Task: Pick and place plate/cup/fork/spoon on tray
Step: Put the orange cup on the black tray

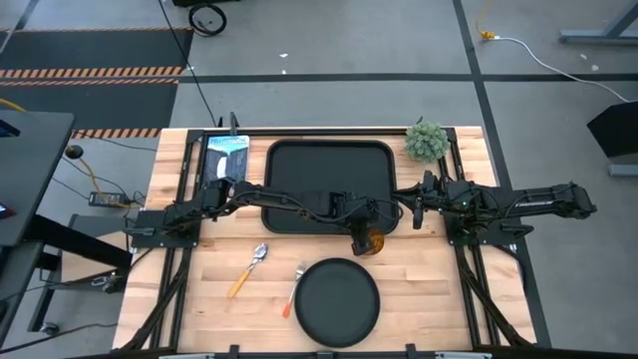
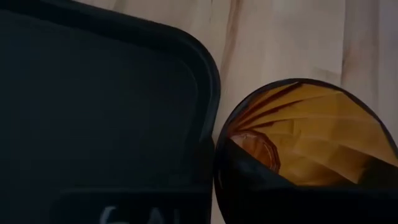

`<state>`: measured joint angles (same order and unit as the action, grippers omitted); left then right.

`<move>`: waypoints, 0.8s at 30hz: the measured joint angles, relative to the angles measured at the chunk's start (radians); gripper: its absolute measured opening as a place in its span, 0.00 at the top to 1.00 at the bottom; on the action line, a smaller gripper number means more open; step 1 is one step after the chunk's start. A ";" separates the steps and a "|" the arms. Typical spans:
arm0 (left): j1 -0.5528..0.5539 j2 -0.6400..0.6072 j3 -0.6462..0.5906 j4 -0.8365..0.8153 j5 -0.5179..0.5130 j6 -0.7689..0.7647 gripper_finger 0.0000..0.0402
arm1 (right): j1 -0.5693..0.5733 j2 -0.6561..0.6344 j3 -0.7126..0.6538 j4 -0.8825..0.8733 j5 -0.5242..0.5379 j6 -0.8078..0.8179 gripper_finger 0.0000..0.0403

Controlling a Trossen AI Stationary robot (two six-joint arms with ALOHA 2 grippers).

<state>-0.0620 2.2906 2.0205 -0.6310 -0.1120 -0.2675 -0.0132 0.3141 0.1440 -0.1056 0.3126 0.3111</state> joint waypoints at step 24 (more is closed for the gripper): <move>0.271 -0.003 0.218 -0.181 0.115 0.134 0.96 | -0.001 0.000 0.000 0.063 0.023 -0.032 0.84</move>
<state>0.2086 2.2879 2.2383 -0.8115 0.0028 -0.1332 -0.0139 0.3141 0.1441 -0.0427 0.3351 0.2787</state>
